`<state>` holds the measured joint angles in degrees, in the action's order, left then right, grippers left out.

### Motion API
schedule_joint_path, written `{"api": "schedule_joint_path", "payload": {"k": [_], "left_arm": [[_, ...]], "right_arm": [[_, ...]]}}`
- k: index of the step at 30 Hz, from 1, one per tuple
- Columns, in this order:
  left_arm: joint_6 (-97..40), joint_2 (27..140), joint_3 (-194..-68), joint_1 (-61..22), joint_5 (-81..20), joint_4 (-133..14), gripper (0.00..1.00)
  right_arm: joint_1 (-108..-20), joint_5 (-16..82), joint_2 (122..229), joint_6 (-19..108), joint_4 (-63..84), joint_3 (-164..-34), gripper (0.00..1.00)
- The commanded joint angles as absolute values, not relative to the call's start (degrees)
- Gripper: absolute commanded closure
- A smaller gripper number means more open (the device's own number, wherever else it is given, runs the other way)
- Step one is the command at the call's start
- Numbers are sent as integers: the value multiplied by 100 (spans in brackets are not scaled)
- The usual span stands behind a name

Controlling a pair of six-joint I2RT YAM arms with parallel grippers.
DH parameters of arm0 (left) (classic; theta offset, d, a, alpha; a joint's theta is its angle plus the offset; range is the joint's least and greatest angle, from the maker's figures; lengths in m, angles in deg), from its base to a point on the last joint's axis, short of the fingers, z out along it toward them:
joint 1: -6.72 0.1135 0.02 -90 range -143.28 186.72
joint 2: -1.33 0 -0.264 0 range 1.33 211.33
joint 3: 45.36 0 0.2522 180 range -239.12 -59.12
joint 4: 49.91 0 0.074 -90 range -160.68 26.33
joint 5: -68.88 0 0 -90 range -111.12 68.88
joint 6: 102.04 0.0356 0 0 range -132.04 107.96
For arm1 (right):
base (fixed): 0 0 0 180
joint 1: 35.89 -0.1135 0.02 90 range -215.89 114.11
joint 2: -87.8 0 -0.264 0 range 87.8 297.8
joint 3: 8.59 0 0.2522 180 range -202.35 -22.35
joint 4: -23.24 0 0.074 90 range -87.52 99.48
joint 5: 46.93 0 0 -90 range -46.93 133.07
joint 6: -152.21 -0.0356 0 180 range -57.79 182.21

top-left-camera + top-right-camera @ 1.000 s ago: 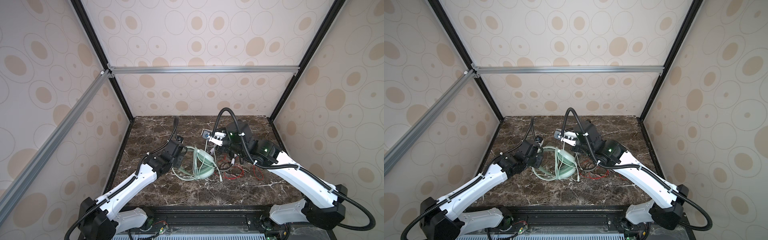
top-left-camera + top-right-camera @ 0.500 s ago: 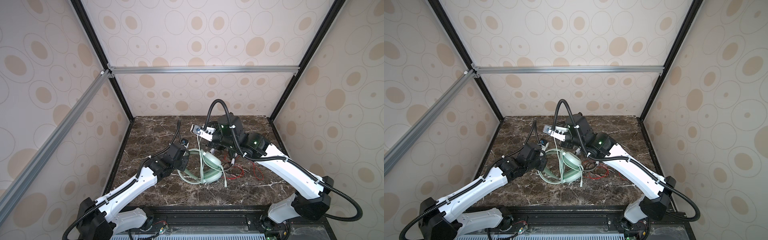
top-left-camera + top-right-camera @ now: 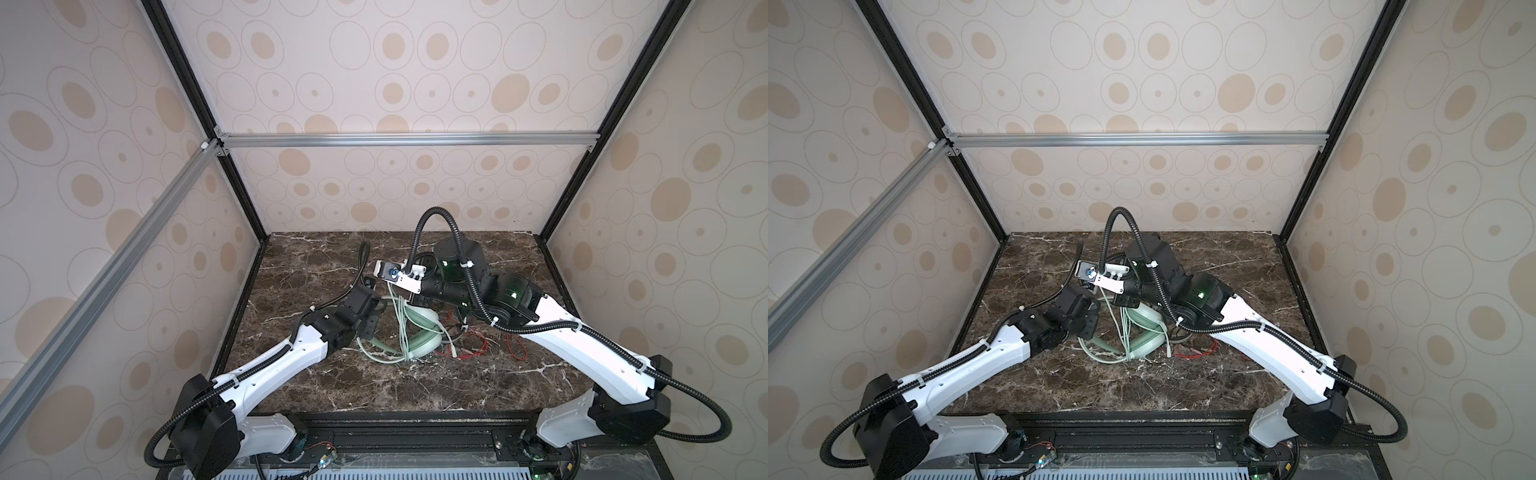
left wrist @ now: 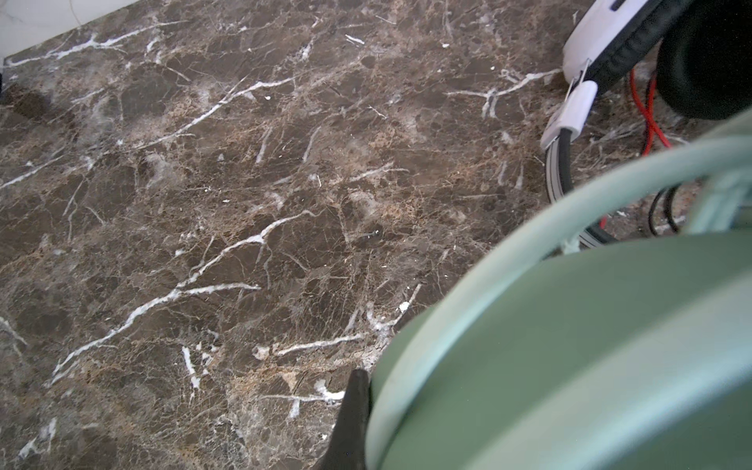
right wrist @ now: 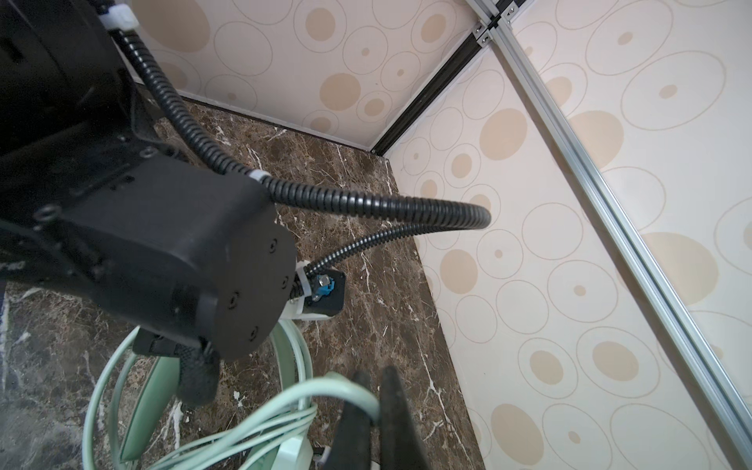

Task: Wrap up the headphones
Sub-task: 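Pass the cable around the headset with the right gripper toward the left gripper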

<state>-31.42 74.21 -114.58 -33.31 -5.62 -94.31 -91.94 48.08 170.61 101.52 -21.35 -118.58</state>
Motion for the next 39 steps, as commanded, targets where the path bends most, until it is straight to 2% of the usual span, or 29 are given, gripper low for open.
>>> {"api": "schedule_joint_path", "payload": {"k": [1,9,17,26,39], "left_arm": [[-3476,7411,-11798,-3170,-495,-9457,100],[-3656,7286,-11861,-2537,-1148,-9286,100],[-3563,7235,-11871,-2172,-1202,-9372,100],[-3426,7102,-11722,-1459,-1702,-9321,100],[-3393,7355,-11926,-1339,-1980,-9274,100]], "right_arm": [[-9317,4899,16712,10203,-1625,-11772,100],[-9609,5182,16398,10277,-1526,-11425,100],[-9811,5326,16179,10448,-1265,-11190,100],[-10069,5306,16222,10744,-1233,-11165,100],[-10326,4901,16569,10913,-1441,-11376,100]]}}
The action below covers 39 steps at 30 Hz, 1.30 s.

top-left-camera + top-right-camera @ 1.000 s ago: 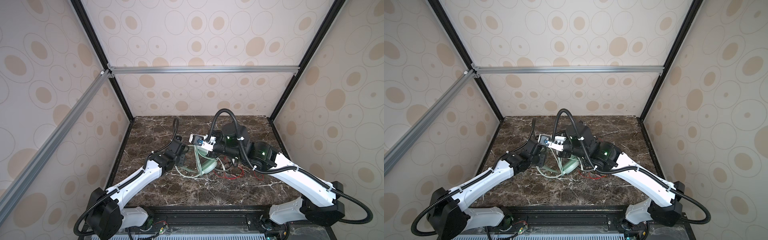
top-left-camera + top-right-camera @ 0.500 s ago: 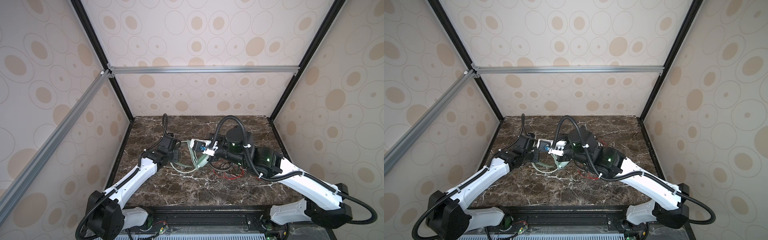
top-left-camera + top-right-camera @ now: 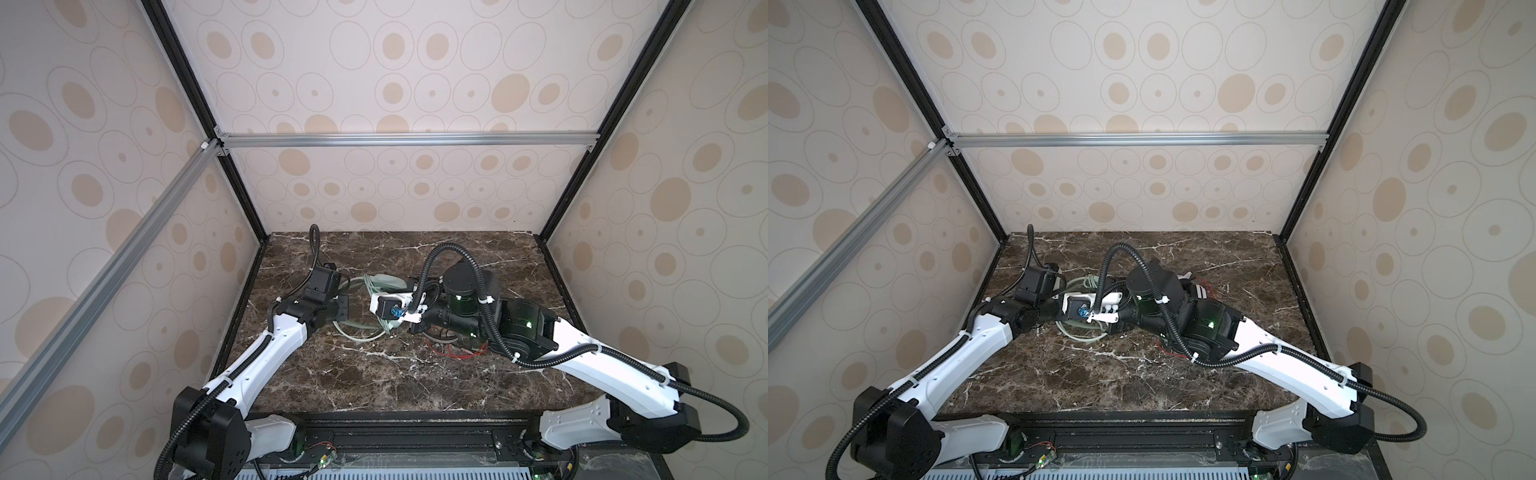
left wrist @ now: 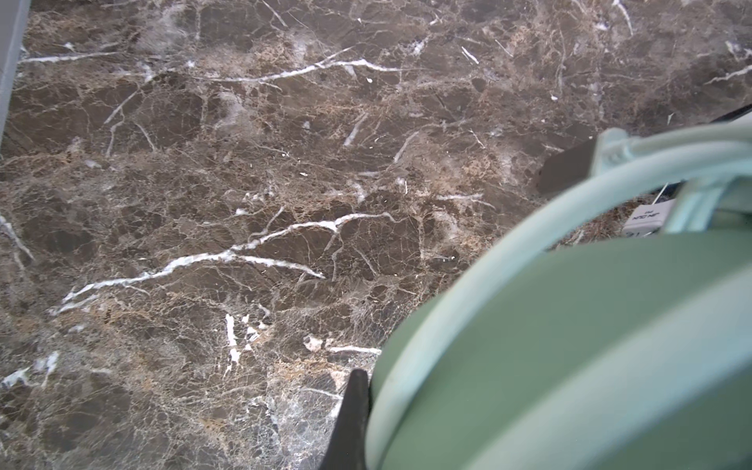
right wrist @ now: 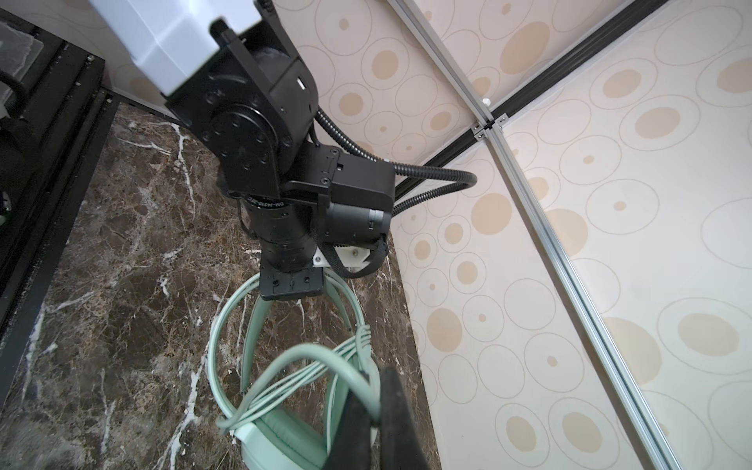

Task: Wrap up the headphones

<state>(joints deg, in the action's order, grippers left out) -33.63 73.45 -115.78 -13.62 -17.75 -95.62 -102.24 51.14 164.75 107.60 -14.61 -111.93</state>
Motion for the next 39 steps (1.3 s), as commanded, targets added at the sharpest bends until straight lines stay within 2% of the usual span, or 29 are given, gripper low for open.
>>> {"api": "schedule_joint_path", "payload": {"k": [1,13,20,26,39], "left_arm": [[-3406,7366,-11903,-1339,-2020,-9245,100],[-3656,7265,-11671,-2059,-1735,-9097,100],[-3622,6901,-11370,-2628,-1657,-8856,100],[-3478,6651,-11256,-2883,-1786,-8749,100],[-3323,6471,-11563,-3222,-2153,-8791,100]], "right_arm": [[-10329,4866,16613,10912,-1446,-11415,100],[-10065,5106,17864,10726,-2101,-13220,100],[-9066,4165,18492,9968,-2735,-14288,100],[-8383,3537,18735,9762,-2719,-14294,100],[-7154,1305,19525,8656,-2640,-14227,100]]}}
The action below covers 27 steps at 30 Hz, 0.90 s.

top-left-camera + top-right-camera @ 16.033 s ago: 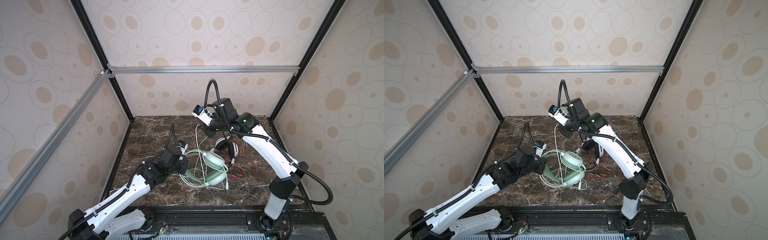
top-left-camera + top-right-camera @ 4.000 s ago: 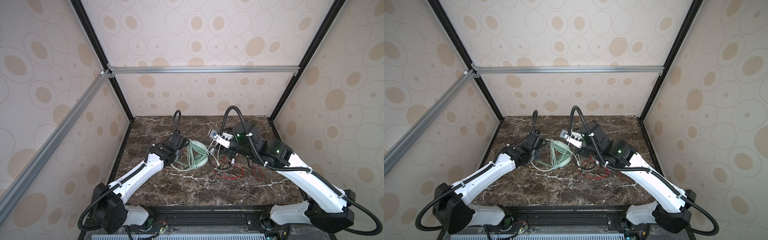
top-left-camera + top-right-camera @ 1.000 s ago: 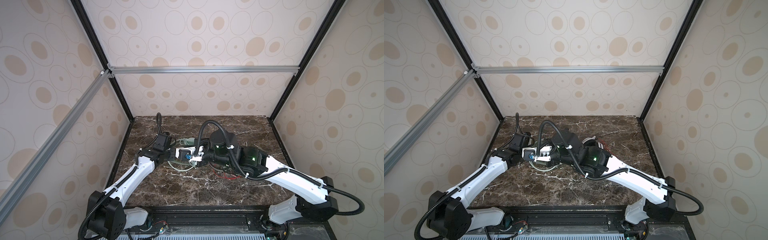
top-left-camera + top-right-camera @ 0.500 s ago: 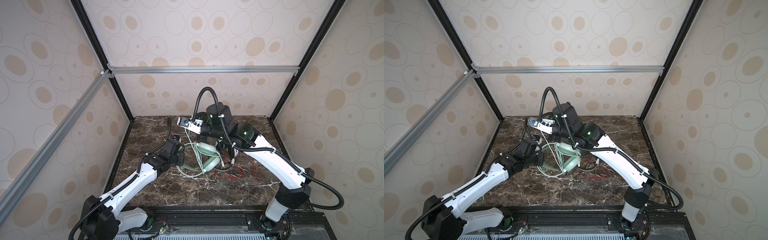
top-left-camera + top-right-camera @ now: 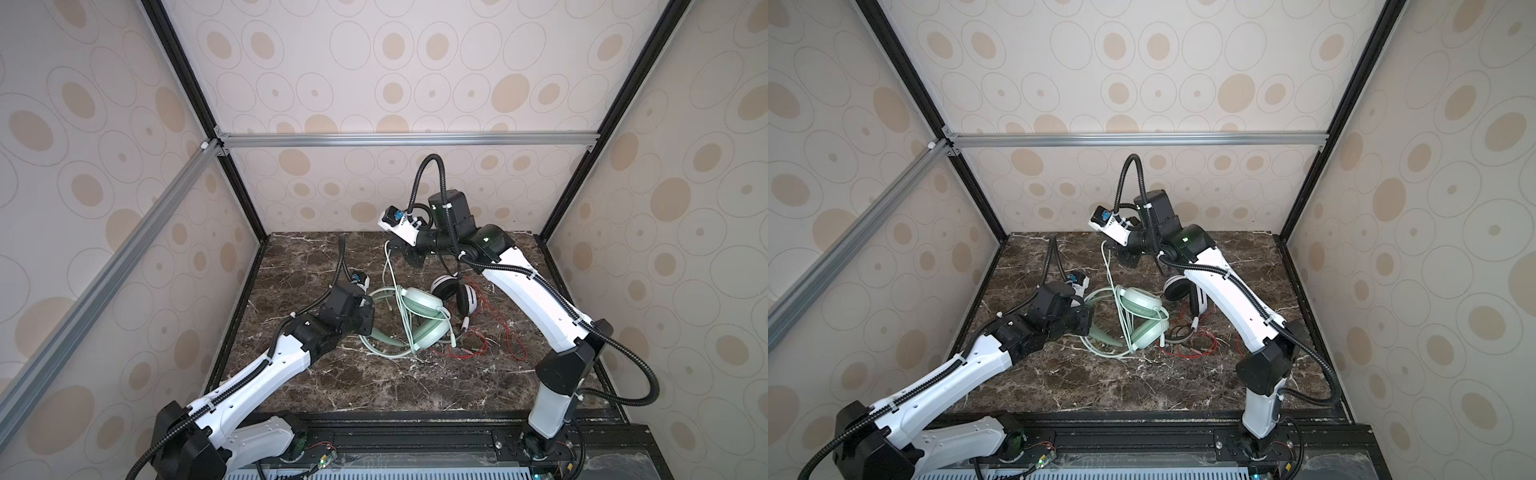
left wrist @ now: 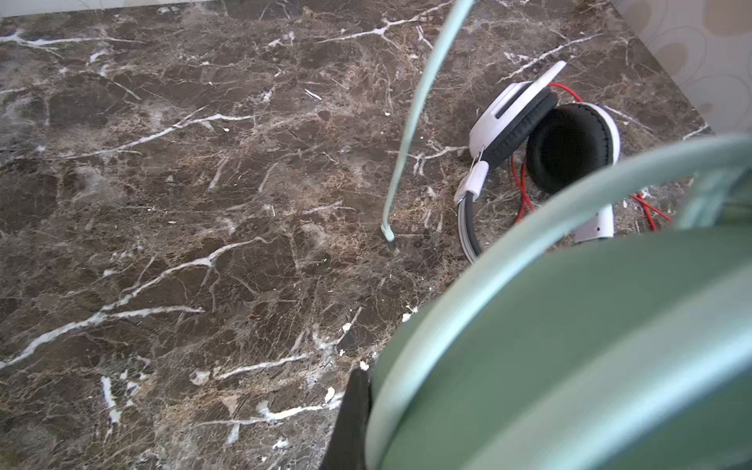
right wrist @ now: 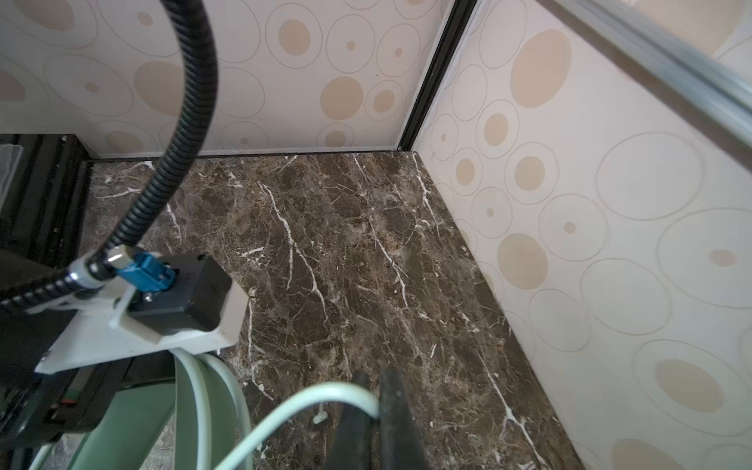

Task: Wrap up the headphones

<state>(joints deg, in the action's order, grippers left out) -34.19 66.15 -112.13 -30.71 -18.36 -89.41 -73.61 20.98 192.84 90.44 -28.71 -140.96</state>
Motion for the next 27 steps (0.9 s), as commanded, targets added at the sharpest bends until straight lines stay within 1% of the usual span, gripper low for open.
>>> {"api": "schedule_joint_path", "payload": {"k": [1,6,9,15,20,27], "left_arm": [[-3322,6455,-11635,-3262,-2194,-8813,100],[-3320,6396,-11920,-3437,-2329,-8889,100],[-3340,6347,-12010,-3441,-2323,-8979,100],[-3292,6312,-12108,-3455,-2180,-9239,100],[-3236,6285,-12135,-3454,-2097,-9307,100],[-3181,6320,-12135,-3453,-2041,-9377,100]], "right_arm": [[-7095,1153,19617,8606,-2659,-14280,100],[-6872,551,20190,8536,-3131,-14797,100],[-6736,390,20294,8278,-3000,-14659,100],[-6505,557,19957,7746,-2204,-13763,100],[-6087,608,19531,6961,-1221,-12793,100],[-5716,813,19183,6341,-501,-11996,100]]}}
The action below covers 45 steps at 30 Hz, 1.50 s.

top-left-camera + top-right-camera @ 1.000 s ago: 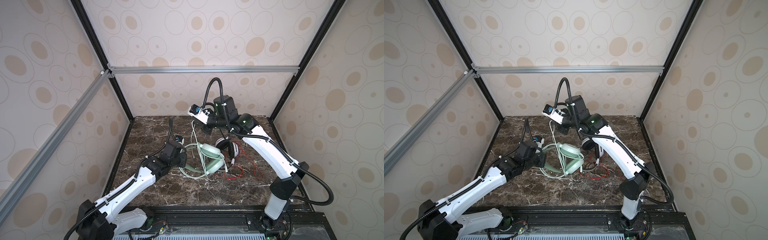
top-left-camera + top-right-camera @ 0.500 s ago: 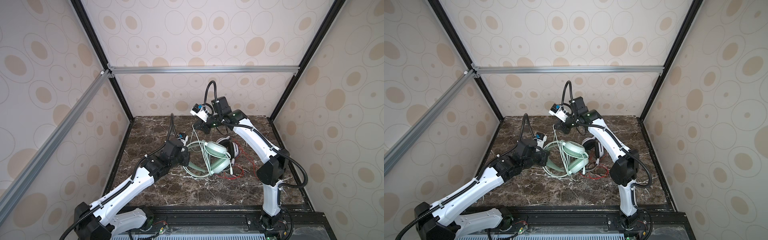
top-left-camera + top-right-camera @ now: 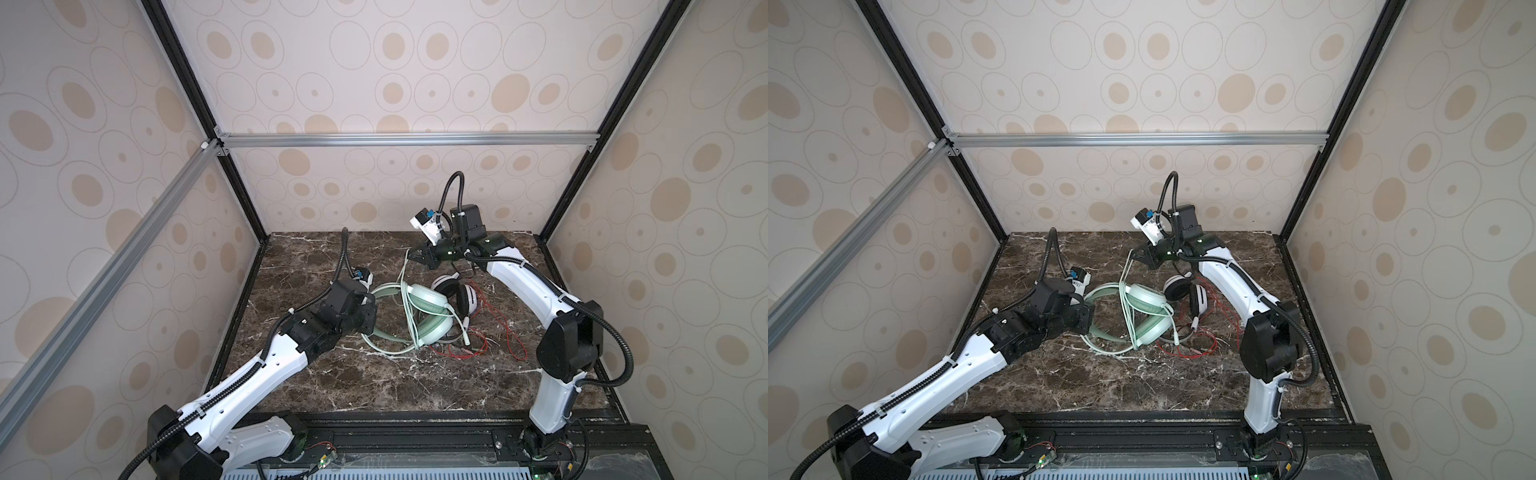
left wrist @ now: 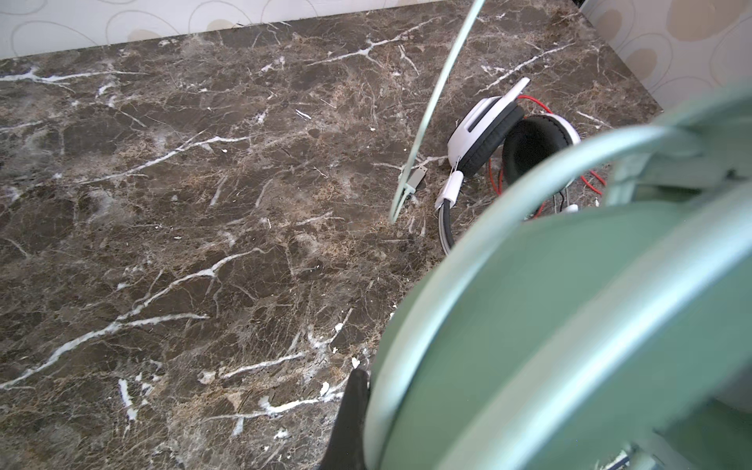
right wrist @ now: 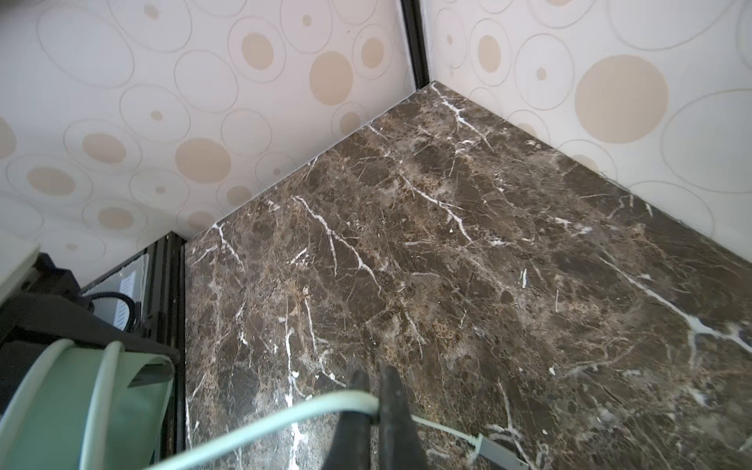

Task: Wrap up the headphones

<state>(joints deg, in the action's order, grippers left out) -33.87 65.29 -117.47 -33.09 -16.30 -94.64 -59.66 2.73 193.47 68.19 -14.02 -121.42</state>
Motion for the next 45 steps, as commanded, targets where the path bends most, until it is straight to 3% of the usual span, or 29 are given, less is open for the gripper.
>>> {"api": "schedule_joint_path", "payload": {"k": [1,13,19,23,34,40,45], "left_arm": [[-3198,6320,-12135,-3450,-2057,-9371,100],[-3267,6523,-13146,-3436,-2447,-9157,100],[-3079,7128,-14692,-3281,-1615,-9886,100],[-2900,7403,-15304,-3221,-1080,-10185,100],[-2704,7765,-16021,-3187,-1023,-10343,100],[-2681,7876,-16297,-3187,-1090,-10424,100],[-2663,7916,-16397,-3187,-1149,-10445,100]], "right_arm": [[-5713,748,19173,6355,-483,-11974,100],[-5745,-892,19882,5602,96,-11998,95],[-5766,-1111,19741,5350,414,-11490,59],[-5760,-997,19065,5420,588,-10580,48],[-5952,19,17233,5120,1603,-8066,39],[-6670,776,16980,5183,1652,-7389,38],[-6708,767,17233,4790,2336,-6939,38]]}}
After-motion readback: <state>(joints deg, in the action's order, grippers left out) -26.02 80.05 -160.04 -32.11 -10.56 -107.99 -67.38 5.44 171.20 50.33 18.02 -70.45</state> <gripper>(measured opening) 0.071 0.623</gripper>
